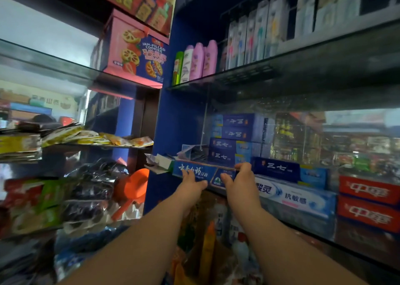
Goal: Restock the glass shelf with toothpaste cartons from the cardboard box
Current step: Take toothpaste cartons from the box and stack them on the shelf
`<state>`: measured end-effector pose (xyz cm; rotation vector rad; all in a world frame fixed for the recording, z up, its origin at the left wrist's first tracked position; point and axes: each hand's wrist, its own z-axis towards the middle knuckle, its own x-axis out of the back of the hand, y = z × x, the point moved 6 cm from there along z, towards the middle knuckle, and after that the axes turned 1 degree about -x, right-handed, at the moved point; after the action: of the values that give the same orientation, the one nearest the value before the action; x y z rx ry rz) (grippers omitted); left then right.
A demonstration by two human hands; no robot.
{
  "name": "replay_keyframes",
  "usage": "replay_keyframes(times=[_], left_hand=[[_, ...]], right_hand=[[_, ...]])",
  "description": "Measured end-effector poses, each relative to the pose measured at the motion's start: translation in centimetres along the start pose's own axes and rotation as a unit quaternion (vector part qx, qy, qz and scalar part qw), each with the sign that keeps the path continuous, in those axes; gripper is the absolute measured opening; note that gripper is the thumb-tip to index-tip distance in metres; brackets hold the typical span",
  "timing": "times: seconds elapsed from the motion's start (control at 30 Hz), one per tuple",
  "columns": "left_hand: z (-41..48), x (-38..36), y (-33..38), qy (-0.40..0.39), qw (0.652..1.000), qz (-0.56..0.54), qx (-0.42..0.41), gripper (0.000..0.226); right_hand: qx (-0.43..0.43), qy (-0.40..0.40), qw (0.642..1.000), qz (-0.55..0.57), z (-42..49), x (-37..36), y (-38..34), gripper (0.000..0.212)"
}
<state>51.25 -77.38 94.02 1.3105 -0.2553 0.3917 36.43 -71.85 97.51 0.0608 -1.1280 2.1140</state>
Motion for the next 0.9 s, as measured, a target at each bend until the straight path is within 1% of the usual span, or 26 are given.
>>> replay_keyframes(times=[0.07,0.13,0.17,0.2,0.27,0.33,0.43,0.47,0.53,0.57,0.63,0.7,0.8,0.87,0.9], left_hand=[[0.8,-0.9,-0.8,-0.003,1.000,0.024,0.015,0.072],[1.7,-0.9,-1.5,0.006,0.999,0.032,0.008,0.067],[2.0,-0.5,-1.7,0.027,0.999,0.037,0.012,0.063],[2.6,-0.4,-2.0,0.032,0.998,0.046,-0.008,0.060],[3.0,-0.5,-1.8,0.015,0.998,0.022,-0.052,0.060],[3.7,-0.7,-1.7,0.007,0.994,0.070,-0.085,0.061],[5.0,-1.3,-1.8,-0.005,0.990,0.106,-0.087,0.061],[5.7,-1.4,-1.9,-0.009,0.989,0.122,-0.078,0.058],[6.9,-1.7,-2.5,-0.034,0.979,0.196,-0.052,0.053],[7.5,-1.8,-2.9,-0.043,0.969,0.238,-0.044,0.053],[8.2,-1.5,-2.9,-0.035,0.957,0.285,-0.051,0.059],[8.9,-1.4,-3.1,-0.034,0.949,0.308,-0.056,0.064],[9.1,-1.5,-3.0,-0.029,0.940,0.331,-0.078,0.059],[8.8,-1.7,-2.9,-0.024,0.944,0.321,-0.076,0.056],[8.8,-1.9,-2.9,-0.027,0.952,0.298,-0.068,0.055]], right_hand=[[-0.039,-0.033,0.998,-0.022,0.7,-1.2,1.0,0.036],[-0.043,-0.057,0.994,-0.084,1.3,-2.1,1.3,0.036],[-0.030,-0.059,0.990,-0.123,1.6,-2.5,1.3,0.035],[-0.014,-0.055,0.986,-0.157,1.8,-2.8,1.2,0.035],[0.011,-0.047,0.981,-0.186,2.2,-3.1,1.2,0.034],[0.015,-0.040,0.974,-0.222,2.7,-3.2,1.5,0.033],[0.019,-0.025,0.955,-0.296,3.4,-3.4,2.0,0.034],[0.016,-0.025,0.952,-0.305,3.6,-3.6,2.1,0.035],[0.019,-0.027,0.946,-0.322,4.1,-4.0,2.2,0.039],[0.025,-0.028,0.943,-0.331,4.3,-4.2,2.2,0.039],[0.029,-0.029,0.942,-0.334,4.8,-4.4,2.2,0.040],[0.020,-0.032,0.946,-0.322,5.3,-4.6,2.4,0.039],[0.008,-0.031,0.950,-0.309,5.6,-4.9,2.7,0.040],[0.006,-0.026,0.949,-0.315,5.6,-5.1,2.7,0.041],[0.010,-0.021,0.946,-0.323,5.6,-5.1,2.6,0.041]])
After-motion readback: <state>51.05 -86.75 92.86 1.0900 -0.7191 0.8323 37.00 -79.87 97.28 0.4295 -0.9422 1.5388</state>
